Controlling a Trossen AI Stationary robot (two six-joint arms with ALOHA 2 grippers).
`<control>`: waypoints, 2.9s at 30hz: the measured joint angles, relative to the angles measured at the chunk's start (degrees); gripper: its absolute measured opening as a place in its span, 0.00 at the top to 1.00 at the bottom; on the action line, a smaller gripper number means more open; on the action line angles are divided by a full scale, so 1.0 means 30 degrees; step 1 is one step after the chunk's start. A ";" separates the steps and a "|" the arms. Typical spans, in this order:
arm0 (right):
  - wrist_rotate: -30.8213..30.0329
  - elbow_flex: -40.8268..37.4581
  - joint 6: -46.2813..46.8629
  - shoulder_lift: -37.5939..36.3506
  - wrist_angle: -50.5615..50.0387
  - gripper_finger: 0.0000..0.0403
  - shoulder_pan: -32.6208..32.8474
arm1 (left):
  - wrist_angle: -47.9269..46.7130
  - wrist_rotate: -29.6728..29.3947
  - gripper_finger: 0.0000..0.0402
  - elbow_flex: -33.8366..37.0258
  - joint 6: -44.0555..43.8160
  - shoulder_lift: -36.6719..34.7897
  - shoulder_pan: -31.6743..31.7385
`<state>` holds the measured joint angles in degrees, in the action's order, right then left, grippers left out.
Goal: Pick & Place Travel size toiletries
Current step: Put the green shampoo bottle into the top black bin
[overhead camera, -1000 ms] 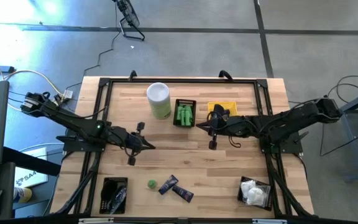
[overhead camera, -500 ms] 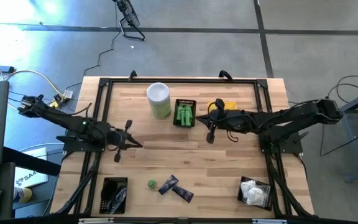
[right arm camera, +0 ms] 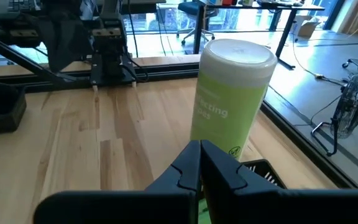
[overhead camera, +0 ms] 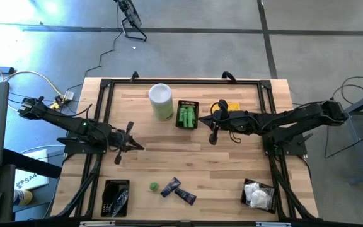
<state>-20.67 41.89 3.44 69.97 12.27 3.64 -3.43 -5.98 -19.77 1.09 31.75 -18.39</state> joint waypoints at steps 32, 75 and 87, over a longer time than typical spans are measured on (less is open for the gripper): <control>0.0087 0.0000 0.1013 0.0000 0.0138 0.99 0.0000 | 0.0249 0.0939 0.46 -0.0007 0.0114 0.0417 0.0007; 0.0095 0.0000 0.0940 0.0000 0.0117 0.99 0.0000 | 1.3887 0.9003 0.54 -0.0036 -0.0819 1.3637 -0.1517; 0.0099 0.0000 0.0984 0.0000 0.0088 0.99 0.0000 | 1.4823 0.7753 0.54 -0.0474 -0.0819 1.5336 -0.2047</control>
<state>-20.37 41.89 6.39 69.97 12.54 3.64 41.04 17.28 -21.19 -1.37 77.76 -24.53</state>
